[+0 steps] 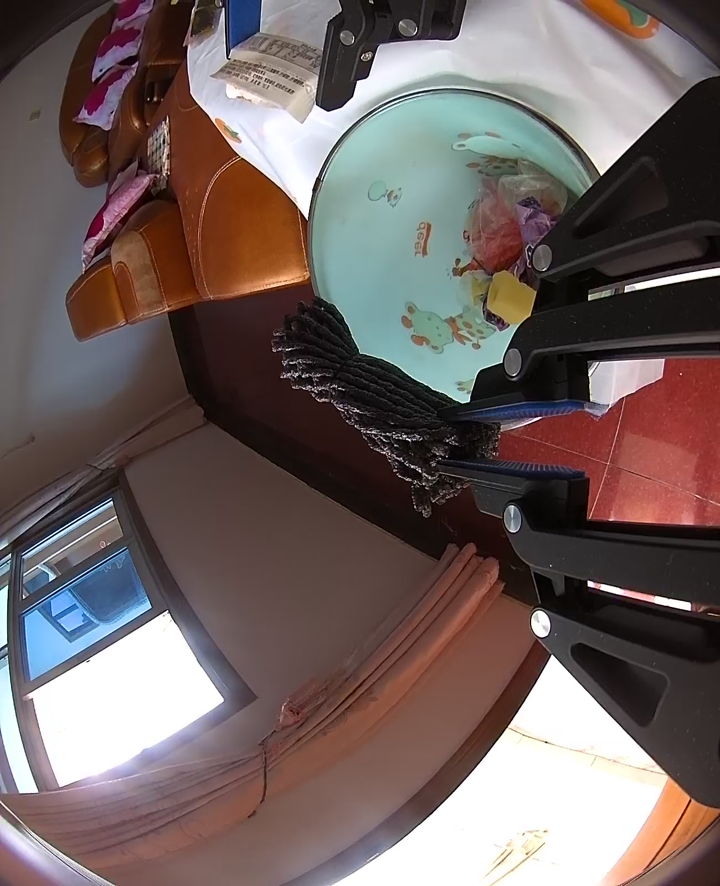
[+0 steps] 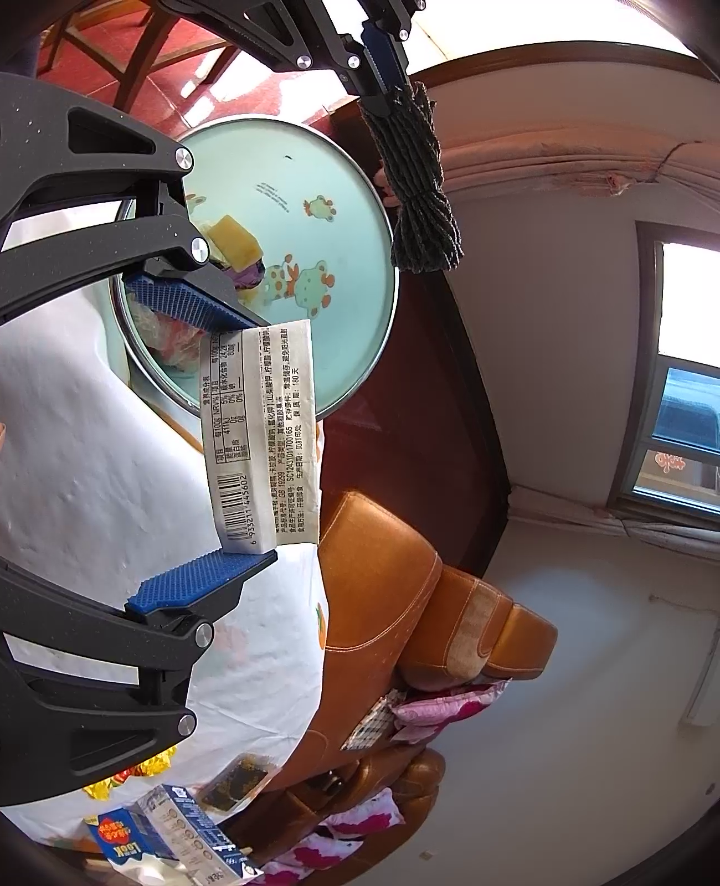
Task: Collect trash
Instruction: 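Carry the rope and receipt over the teal basin with both grippers, then open both grippers over the basin to drop the rope and receipt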
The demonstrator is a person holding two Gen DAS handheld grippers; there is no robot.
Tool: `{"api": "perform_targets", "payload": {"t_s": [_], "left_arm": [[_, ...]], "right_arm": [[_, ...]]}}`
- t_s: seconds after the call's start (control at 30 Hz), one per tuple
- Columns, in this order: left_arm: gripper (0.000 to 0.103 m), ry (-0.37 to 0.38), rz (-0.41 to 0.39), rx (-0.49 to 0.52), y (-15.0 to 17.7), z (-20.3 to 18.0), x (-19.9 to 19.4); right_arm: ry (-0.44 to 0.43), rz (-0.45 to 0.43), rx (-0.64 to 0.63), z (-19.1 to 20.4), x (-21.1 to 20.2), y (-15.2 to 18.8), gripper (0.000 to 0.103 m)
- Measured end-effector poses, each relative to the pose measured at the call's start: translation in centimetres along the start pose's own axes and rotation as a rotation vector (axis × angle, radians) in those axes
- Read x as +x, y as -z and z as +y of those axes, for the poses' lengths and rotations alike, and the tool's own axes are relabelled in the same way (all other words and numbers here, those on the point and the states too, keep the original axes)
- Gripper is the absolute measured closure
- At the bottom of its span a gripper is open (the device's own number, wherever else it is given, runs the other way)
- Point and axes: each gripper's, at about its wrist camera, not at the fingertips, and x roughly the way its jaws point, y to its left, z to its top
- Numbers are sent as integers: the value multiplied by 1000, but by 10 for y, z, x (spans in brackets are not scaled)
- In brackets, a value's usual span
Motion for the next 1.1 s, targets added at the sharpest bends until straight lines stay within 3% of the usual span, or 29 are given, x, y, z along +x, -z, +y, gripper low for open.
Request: {"api": "perform_targets", "payload": {"t_s": [0.77,0.97,1.1], "left_arm": [[90,18,-3,-3,0,-4,-3],[85,47,-14,0,-1,-6,-7],[59,33,-27,1,-1,-7,-10]], "right_arm": [[-7,-1,-7,5,0,-1,29],[-32,-20,-36,13,-3,0,17],[-31,-17,-34,14,-2,2,17]]}}
